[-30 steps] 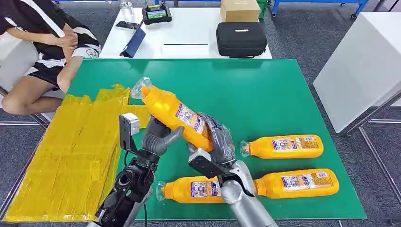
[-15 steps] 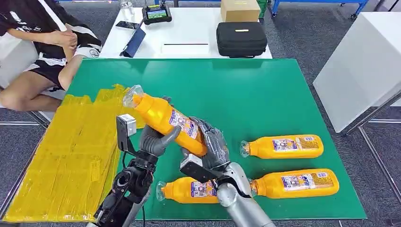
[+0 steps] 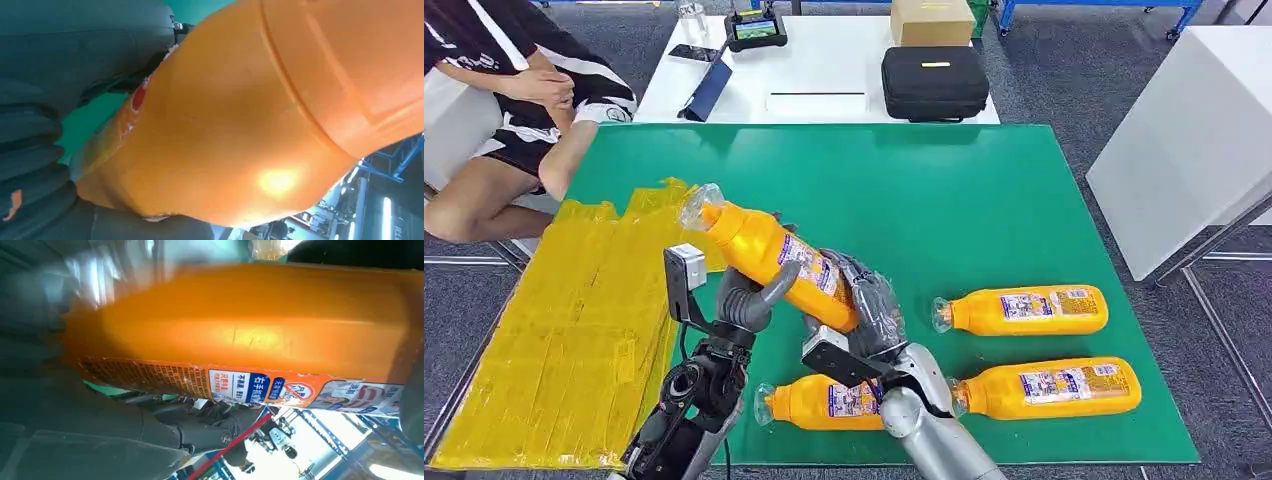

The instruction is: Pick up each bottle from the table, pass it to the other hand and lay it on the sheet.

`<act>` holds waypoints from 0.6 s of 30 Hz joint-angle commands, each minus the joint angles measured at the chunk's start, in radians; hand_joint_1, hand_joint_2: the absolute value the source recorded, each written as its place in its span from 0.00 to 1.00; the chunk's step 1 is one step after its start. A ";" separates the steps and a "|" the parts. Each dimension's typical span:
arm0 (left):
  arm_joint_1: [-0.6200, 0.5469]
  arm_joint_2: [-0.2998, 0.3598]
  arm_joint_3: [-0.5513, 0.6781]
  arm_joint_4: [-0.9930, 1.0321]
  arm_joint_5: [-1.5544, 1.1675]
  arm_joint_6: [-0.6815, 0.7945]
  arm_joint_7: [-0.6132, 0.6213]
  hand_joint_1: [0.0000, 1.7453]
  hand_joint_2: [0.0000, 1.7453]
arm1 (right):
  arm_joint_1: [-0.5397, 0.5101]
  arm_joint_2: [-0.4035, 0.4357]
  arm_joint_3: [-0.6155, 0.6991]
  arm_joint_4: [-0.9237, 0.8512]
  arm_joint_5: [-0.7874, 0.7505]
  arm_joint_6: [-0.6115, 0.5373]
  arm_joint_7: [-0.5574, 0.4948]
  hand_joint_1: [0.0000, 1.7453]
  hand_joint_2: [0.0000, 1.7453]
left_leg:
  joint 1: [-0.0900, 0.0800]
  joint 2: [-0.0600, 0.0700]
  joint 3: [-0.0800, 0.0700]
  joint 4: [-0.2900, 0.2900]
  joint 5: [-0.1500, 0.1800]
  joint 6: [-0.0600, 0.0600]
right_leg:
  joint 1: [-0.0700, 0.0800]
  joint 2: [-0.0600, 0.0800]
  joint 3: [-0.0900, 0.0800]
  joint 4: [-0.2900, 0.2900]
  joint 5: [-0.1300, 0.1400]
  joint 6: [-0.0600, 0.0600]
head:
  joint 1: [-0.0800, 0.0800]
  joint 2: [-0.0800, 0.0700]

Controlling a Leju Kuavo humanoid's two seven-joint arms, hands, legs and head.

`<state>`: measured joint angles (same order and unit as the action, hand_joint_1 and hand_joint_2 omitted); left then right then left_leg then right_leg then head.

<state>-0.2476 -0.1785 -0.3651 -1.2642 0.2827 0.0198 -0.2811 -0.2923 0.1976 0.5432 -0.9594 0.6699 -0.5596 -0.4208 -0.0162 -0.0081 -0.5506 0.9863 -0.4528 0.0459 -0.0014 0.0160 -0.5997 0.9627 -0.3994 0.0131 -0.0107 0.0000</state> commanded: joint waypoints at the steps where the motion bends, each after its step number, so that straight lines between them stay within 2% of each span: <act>1: -0.033 0.017 -0.004 0.025 0.000 -0.001 0.001 1.00 1.00 | -0.034 -0.029 0.028 0.057 -0.001 0.013 0.002 1.00 1.00 | 0.001 0.000 0.004 0.000 -0.002 -0.004 | 0.001 -0.002 0.005 -0.001 -0.002 0.000 | 0.000 0.000; 14: -0.034 0.019 0.010 0.001 0.013 0.023 0.003 1.00 1.00 | -0.050 -0.028 0.019 0.036 -0.030 0.017 0.010 1.00 1.00 | 0.001 0.000 0.003 0.000 -0.002 -0.004 | 0.001 -0.002 0.004 0.000 -0.002 0.000 | 0.000 0.000; 15: -0.033 0.023 0.012 -0.006 0.008 0.031 0.000 1.00 1.00 | -0.046 -0.029 0.014 0.025 -0.035 0.005 0.007 0.56 1.00 | 0.001 0.000 0.003 0.000 -0.001 -0.003 | 0.001 -0.001 0.003 -0.001 -0.001 0.000 | 0.000 0.000; 16: -0.033 0.026 0.016 -0.016 -0.003 0.043 -0.008 1.00 1.00 | -0.044 -0.032 0.010 0.013 -0.037 -0.001 0.008 0.00 1.00 | 0.001 0.000 0.002 0.000 -0.001 -0.003 | 0.001 -0.001 0.002 0.000 -0.001 0.000 | 0.000 0.000; 18: -0.029 0.040 0.037 -0.061 -0.079 0.109 -0.031 1.00 1.00 | -0.014 -0.058 -0.013 -0.093 -0.041 -0.022 0.020 0.00 1.00 | 0.001 0.000 0.003 0.000 -0.002 -0.004 | 0.001 -0.002 0.003 0.000 -0.002 0.000 | 0.000 0.000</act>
<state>-0.2475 -0.1785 -0.3609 -1.2718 0.2941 0.0435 -0.2815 -0.3042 0.1961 0.5455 -0.9594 0.6443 -0.5452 -0.4173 -0.0162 -0.0080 -0.5505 0.9863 -0.4528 0.0459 -0.0014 0.0160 -0.5997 0.9627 -0.3994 0.0131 -0.0103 0.0000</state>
